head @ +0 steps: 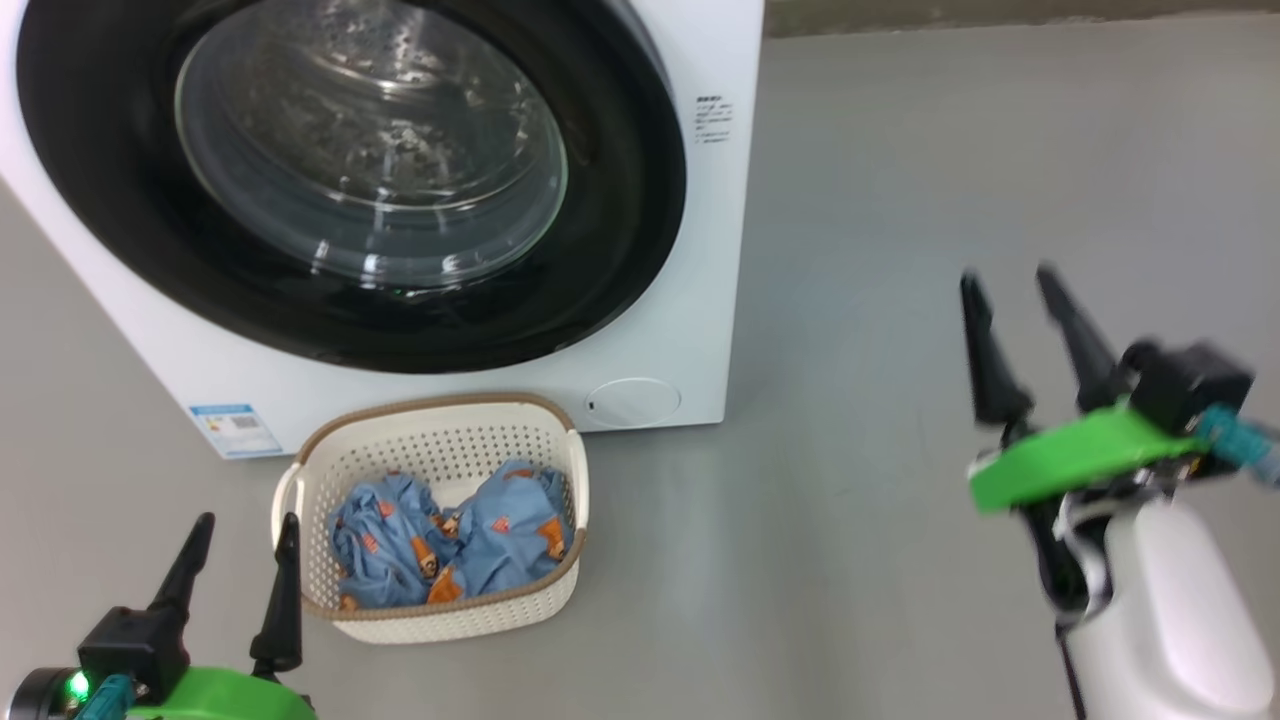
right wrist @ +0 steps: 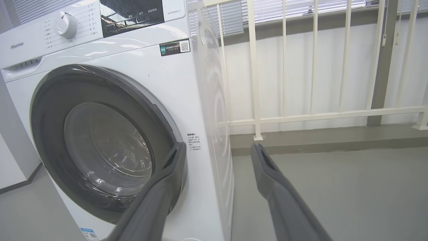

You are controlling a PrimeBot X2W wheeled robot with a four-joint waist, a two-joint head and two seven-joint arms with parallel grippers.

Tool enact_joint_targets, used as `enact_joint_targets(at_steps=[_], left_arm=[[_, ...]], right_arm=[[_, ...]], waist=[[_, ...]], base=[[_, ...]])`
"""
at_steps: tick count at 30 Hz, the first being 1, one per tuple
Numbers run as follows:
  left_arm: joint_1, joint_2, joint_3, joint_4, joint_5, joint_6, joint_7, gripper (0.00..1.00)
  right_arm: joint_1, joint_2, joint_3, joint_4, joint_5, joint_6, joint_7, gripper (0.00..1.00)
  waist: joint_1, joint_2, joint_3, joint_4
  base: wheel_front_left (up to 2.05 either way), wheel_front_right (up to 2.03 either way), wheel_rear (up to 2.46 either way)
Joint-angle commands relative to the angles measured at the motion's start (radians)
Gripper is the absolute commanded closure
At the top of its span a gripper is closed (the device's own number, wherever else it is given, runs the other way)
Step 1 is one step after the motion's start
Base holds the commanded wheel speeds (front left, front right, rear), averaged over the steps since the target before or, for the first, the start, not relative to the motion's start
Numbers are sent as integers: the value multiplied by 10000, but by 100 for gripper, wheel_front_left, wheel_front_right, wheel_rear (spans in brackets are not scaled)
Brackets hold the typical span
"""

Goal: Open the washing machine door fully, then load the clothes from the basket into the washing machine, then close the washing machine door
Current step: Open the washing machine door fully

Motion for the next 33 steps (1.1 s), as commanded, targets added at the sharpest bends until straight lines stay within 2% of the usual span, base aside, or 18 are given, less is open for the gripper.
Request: enact_joint_targets(at_steps=[1, 7, 12, 18, 19, 20, 21, 22, 28, 33], left_arm=[[-136, 163, 310, -308, 47, -10, -103, 0], [-267, 64, 215, -325, 44, -102, -103, 0], [-486, 37, 94, -300, 24, -174, -103, 0], [-866, 43, -13, -230, -43, -232, -103, 0], [-928, 35, -49, -220, -46, -239, -103, 0], [-980, 27, -83, -207, -49, -245, -103, 0], [-1024, 21, -117, -193, -49, -250, -103, 0], [-1063, 16, -148, -177, -50, -254, -103, 0], [-1201, -4, -316, -32, 7, -270, -103, 0], [-1286, -69, -393, 43, -3, -277, -103, 0]], right_arm=[[-467, 14, 205, -331, 127, 16, 18, 0], [-1854, 8, -490, -571, 1029, 16, 199, 0], [-2874, 26, -1527, -211, 3030, 16, 290, 0], [-3741, 29, -2298, 967, 5506, 16, 208, 0], [-3851, 29, -2389, 1195, 5814, 16, 162, 11], [-3948, 30, -2468, 1443, 6123, 16, 133, 55], [-4040, 30, -2540, 1676, 6378, 16, 86, 69], [-4138, 30, -2604, 1895, 6644, 16, 49, 100], [-4650, 31, -2829, 2925, 7798, 16, -77, 100], [-5177, 31, -2923, 3563, 8338, 16, 296, 100]], waist=[[0, 0, 137, 137], [0, 0, 561, 553], [0, 0, 984, 877], [0, 0, 1477, 1189], [0, 0, 1539, 1233], [0, 0, 1587, 1271], [0, 0, 1635, 1304], [0, 0, 1681, 1332], [0, 0, 1847, 1425], [0, 0, 1980, 1441]], base=[[0, 0, 0], [0, 0, 0], [0, 0, 0], [0, 0, 0], [0, 0, 0], [0, 0, 0], [0, 0, 0], [0, 0, 0], [0, 0, 0], [0, 0, 0]])
